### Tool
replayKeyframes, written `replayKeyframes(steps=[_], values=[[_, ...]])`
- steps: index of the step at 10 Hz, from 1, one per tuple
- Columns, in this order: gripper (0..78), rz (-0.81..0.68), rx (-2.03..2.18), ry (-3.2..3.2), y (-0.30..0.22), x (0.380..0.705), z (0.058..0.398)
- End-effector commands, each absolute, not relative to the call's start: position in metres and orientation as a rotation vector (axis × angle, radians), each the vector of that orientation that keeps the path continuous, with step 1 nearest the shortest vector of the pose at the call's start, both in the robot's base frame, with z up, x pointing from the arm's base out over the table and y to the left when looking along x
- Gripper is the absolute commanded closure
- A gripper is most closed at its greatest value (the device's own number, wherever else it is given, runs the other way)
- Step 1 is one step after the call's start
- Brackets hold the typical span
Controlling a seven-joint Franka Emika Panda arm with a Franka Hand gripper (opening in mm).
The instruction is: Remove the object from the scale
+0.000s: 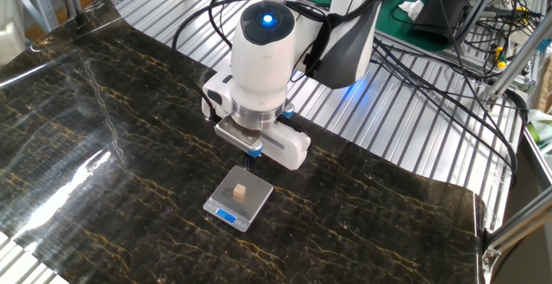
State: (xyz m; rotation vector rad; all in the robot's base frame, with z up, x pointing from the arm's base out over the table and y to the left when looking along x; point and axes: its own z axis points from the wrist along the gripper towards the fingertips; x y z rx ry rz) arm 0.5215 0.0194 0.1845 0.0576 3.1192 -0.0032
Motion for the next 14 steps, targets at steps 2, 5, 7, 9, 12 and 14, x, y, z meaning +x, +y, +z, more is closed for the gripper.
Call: replayKeyframes(steps=[2, 5, 7, 9, 12, 14], values=[[77.6, -0.007, 0.062, 3.116, 0.020, 0.523, 0.186], [77.6, -0.007, 0.105, 3.087, 0.020, 0.523, 0.186], [77.6, -0.013, 0.098, 3.138, 0.020, 0.523, 0.186], [77.6, -0.020, 0.079, 3.179, 0.020, 0.523, 0.186], [77.6, -0.020, 0.058, 3.161, 0.028, 0.536, 0.163], [77.6, -0.015, 0.048, 3.146, 0.032, 0.546, 0.152]])
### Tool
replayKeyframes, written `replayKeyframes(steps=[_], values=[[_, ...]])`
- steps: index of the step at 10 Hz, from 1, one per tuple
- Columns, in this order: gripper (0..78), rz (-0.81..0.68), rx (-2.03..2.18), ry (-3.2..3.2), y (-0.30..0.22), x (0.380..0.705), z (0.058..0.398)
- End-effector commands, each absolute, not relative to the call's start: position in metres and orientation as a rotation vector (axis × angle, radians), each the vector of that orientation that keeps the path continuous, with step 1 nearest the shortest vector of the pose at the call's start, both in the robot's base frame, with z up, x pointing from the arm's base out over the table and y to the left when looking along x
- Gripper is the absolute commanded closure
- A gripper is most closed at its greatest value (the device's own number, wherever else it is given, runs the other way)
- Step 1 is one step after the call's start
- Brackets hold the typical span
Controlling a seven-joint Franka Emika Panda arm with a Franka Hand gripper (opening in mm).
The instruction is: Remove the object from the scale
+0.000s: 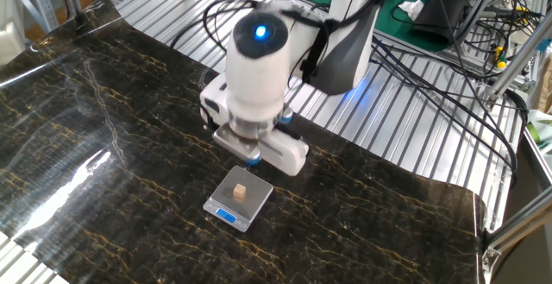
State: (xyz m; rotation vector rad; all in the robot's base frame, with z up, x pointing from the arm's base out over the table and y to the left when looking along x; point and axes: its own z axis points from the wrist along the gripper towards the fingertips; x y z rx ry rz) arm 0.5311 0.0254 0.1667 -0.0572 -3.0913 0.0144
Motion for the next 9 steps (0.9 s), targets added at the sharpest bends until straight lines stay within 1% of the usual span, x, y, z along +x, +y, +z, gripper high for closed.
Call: replayKeyframes(steps=[1, 2, 4, 6, 9], values=[[77.6, 0.015, -0.048, -3.136, 0.032, 0.546, 0.152], [77.6, 0.025, -0.008, -3.137, 0.034, 0.556, 0.142], [77.6, 0.017, 0.038, -3.142, 0.028, 0.562, 0.131], [77.6, 0.015, 0.079, -3.123, 0.016, 0.566, 0.125], [77.6, 0.013, 0.062, -3.109, 0.014, 0.566, 0.119]])
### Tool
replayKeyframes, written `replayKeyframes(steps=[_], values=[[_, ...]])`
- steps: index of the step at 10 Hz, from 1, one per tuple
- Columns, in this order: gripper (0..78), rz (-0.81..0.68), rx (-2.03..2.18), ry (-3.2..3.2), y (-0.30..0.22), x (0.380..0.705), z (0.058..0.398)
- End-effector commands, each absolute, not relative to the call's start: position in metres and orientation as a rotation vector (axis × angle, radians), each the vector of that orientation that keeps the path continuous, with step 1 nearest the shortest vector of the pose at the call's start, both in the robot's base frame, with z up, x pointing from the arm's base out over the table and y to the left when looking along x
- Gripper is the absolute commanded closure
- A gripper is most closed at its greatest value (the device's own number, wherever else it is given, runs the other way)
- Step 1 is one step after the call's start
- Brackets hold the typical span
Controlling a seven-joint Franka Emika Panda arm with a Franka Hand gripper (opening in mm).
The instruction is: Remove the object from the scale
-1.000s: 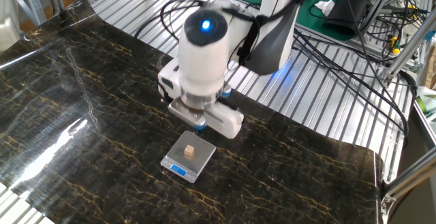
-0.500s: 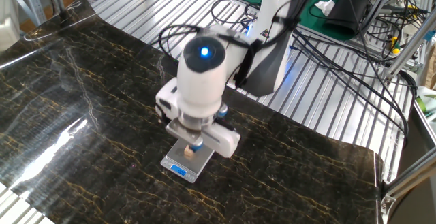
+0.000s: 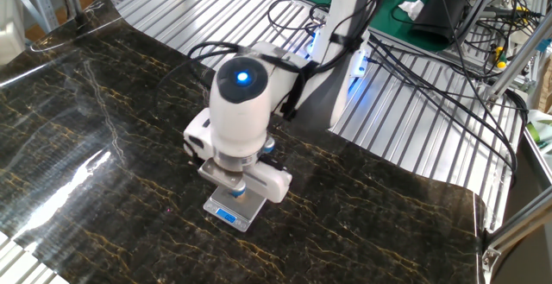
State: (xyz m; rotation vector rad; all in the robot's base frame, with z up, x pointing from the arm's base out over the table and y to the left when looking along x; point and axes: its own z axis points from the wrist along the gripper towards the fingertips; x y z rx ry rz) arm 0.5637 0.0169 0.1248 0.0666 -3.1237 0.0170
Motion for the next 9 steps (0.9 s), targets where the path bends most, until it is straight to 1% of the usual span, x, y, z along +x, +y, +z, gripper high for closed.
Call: replayKeyframes(steps=[1, 3, 9], values=[[77.6, 0.013, 0.061, -3.108, 0.014, 0.566, 0.119], [77.6, -0.002, 0.036, -3.087, 0.013, 0.554, 0.114], [77.6, 0.006, 0.011, -3.066, 0.012, 0.549, 0.107]])
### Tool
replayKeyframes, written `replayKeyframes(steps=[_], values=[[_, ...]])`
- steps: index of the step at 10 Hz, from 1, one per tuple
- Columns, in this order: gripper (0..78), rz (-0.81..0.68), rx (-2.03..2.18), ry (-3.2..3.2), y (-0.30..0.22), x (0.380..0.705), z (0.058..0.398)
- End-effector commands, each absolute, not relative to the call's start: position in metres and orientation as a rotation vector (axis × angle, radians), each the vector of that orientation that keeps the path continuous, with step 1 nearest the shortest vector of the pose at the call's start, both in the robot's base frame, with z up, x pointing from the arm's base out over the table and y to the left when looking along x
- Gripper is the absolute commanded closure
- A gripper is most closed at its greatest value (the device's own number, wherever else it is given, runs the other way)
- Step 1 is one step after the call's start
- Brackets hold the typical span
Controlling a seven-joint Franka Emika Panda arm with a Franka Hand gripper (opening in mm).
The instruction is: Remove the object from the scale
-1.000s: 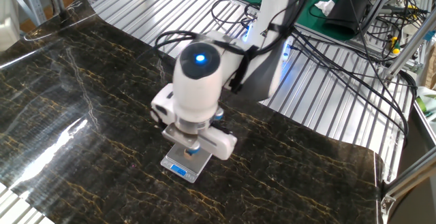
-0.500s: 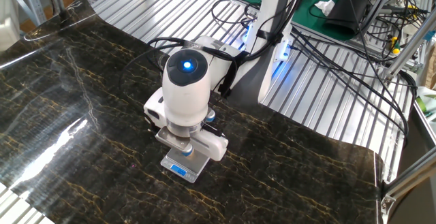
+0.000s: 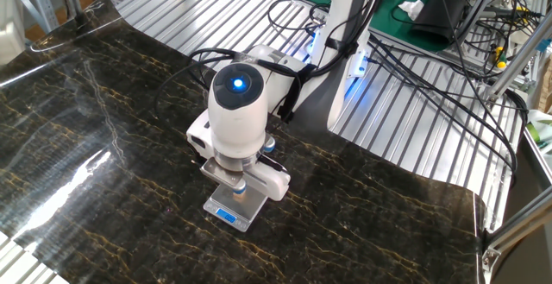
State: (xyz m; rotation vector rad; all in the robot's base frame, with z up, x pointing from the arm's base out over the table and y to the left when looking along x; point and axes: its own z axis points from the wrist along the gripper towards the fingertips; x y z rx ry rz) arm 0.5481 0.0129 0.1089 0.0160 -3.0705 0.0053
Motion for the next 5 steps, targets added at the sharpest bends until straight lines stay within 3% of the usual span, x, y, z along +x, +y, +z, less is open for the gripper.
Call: replayKeyframes(steps=[1, 5], values=[[77.6, 0.007, 0.007, -3.064, 0.0124, 0.5486, 0.1057], [77.6, 0.009, -0.003, -3.062, 0.0115, 0.5427, 0.1024]])
